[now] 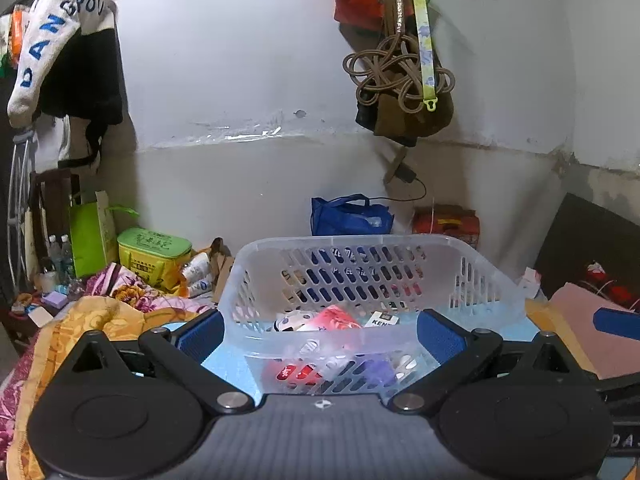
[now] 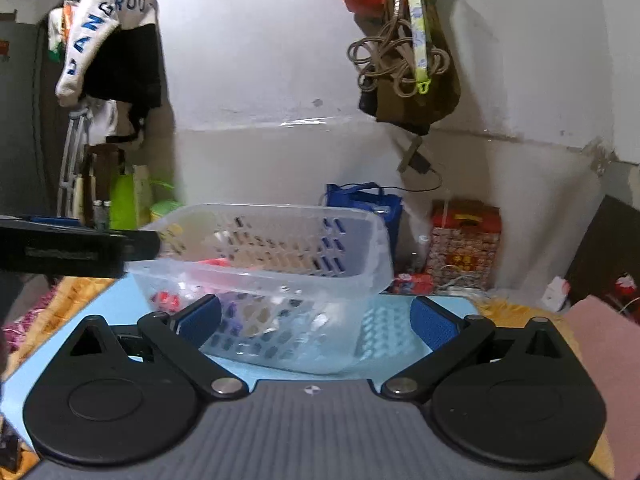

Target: Organize objects

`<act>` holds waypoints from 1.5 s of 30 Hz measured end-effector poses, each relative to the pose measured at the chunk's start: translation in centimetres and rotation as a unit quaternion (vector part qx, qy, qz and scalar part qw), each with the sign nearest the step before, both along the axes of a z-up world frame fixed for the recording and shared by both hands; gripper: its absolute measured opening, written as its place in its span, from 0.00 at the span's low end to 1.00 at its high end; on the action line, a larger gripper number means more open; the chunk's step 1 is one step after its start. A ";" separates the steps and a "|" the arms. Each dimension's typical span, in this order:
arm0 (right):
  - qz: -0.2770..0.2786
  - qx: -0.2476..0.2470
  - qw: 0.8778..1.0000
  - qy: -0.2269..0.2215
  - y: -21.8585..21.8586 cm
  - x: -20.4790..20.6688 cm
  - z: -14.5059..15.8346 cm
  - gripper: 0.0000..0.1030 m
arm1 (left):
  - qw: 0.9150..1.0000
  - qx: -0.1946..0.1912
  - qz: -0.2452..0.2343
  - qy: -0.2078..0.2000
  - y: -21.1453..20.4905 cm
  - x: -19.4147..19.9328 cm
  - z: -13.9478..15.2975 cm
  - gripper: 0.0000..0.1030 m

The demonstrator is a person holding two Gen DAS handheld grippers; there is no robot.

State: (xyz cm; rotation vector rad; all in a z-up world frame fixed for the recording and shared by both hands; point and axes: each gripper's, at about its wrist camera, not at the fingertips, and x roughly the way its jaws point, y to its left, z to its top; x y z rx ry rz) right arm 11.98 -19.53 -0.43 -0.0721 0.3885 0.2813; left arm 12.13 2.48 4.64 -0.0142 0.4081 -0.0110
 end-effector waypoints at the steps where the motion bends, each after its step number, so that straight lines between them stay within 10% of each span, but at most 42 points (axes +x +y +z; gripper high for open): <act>1: 0.000 0.005 1.000 0.001 0.0 -0.1 -0.2 1.00 | 1.000 0.002 -0.002 0.002 -0.2 0.0 -0.1 1.00; 22: -0.024 0.057 0.995 0.076 -2.6 1.5 -2.6 1.00 | 0.999 -0.005 0.006 0.038 -0.4 0.6 -1.6 1.00; 45: -0.030 0.040 0.997 0.061 -2.2 0.9 -2.4 1.00 | 0.999 -0.006 -0.006 0.048 -0.4 0.6 -2.4 1.00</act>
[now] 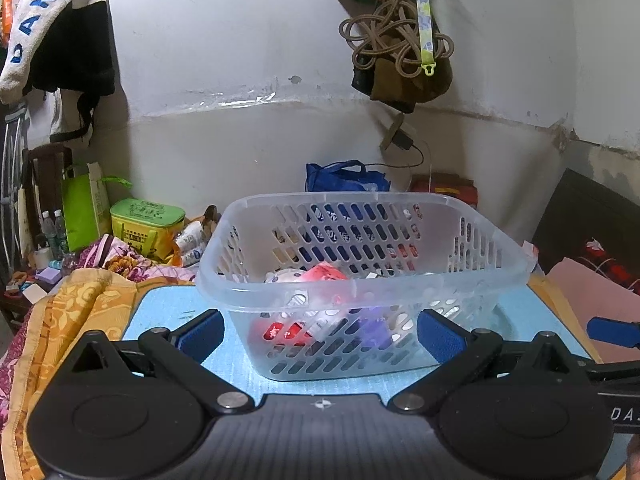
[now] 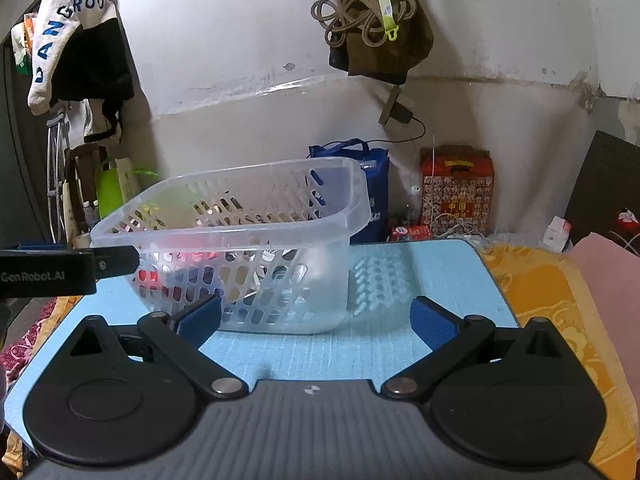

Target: Organize objects

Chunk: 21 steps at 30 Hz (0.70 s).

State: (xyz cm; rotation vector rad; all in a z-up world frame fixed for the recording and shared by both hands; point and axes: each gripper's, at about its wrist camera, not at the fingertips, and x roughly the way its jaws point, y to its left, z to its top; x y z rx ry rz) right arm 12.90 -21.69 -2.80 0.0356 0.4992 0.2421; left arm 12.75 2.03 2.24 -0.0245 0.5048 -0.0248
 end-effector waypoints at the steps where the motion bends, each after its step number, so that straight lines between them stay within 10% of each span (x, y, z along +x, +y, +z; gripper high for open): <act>1: 0.001 0.001 1.000 -0.002 0.0 -0.1 0.0 1.00 | 1.000 -0.001 -0.001 0.001 0.0 0.0 0.0 1.00; 21: 0.003 0.007 1.000 -0.005 -0.4 -0.3 0.3 1.00 | 1.000 -0.016 -0.007 0.005 0.1 0.1 -0.3 1.00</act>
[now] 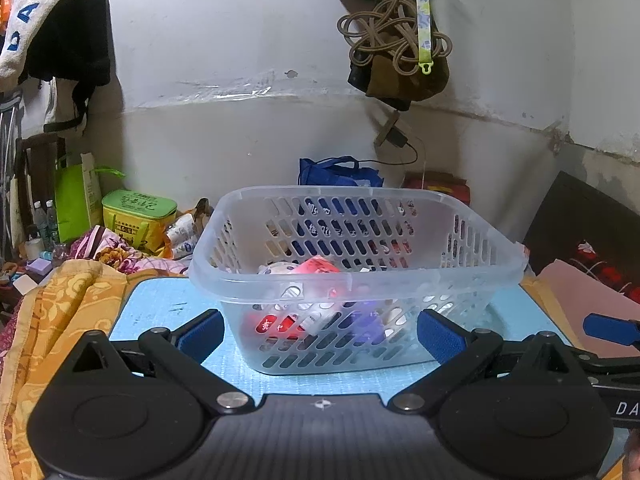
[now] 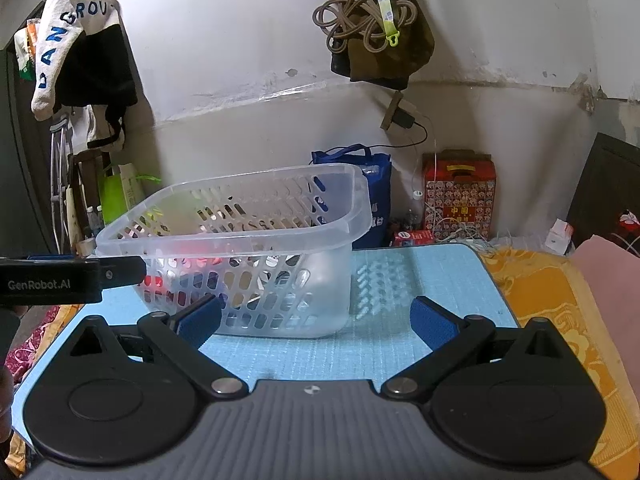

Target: Organize objects

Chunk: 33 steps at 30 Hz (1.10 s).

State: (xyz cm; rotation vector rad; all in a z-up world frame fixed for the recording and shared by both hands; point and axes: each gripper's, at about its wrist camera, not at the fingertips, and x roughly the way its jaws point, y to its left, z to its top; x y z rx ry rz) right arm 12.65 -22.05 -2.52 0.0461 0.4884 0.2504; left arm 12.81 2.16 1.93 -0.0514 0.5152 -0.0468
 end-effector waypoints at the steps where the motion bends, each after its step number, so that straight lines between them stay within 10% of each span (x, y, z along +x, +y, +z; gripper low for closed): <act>1: 0.000 0.001 1.000 0.000 0.0 0.0 0.0 1.00 | 1.000 0.001 0.001 0.001 0.0 0.0 0.0 1.00; 33: 0.007 -0.024 1.000 -0.007 0.7 -0.2 0.0 1.00 | 1.000 -0.002 -0.010 0.001 -0.1 0.1 -0.9 1.00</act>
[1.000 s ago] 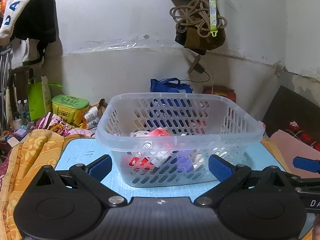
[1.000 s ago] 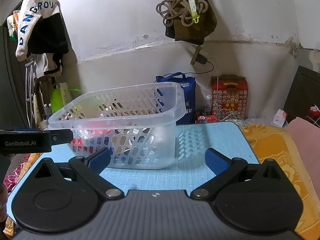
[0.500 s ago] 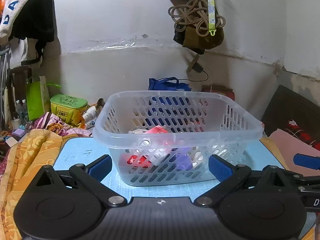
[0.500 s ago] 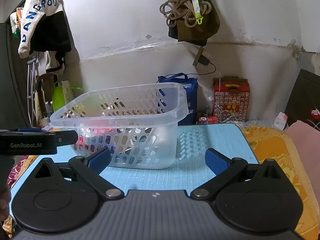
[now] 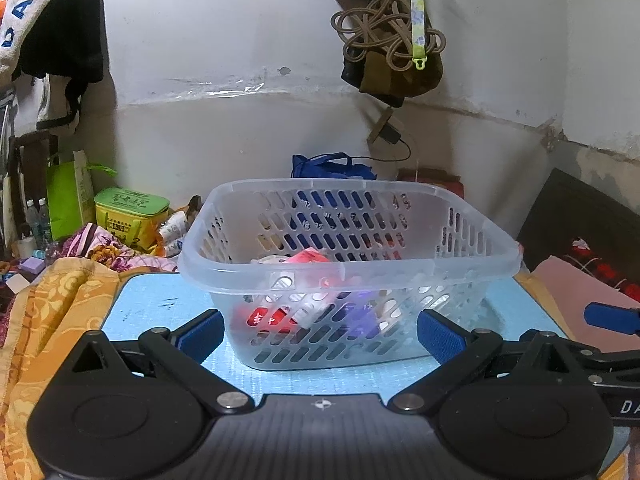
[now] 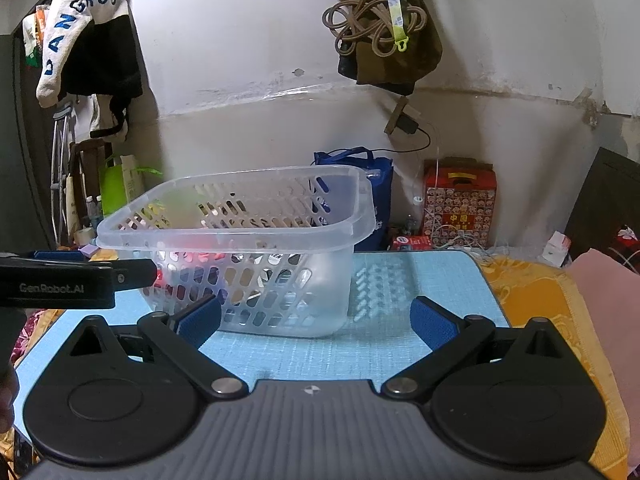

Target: Organize objects

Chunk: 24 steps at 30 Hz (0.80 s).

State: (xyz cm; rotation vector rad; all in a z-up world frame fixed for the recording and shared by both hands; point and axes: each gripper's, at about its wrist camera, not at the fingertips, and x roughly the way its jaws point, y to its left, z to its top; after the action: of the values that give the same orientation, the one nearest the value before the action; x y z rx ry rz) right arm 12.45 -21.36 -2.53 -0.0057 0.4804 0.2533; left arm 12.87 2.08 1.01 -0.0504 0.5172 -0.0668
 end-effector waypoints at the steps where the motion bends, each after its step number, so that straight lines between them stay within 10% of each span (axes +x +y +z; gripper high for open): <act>1: 0.001 -0.001 1.000 0.000 0.0 0.0 0.0 1.00 | 1.000 0.002 0.001 -0.001 0.0 0.0 0.0 1.00; 24: -0.002 0.018 1.000 -0.012 -0.8 0.2 0.9 1.00 | 1.000 0.015 0.018 -0.015 0.1 -0.2 0.2 1.00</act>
State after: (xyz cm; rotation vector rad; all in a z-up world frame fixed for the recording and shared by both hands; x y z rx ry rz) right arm 12.68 -22.15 -1.62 0.0278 0.4521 0.2587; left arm 12.70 2.15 1.18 -0.0300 0.4879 -0.0246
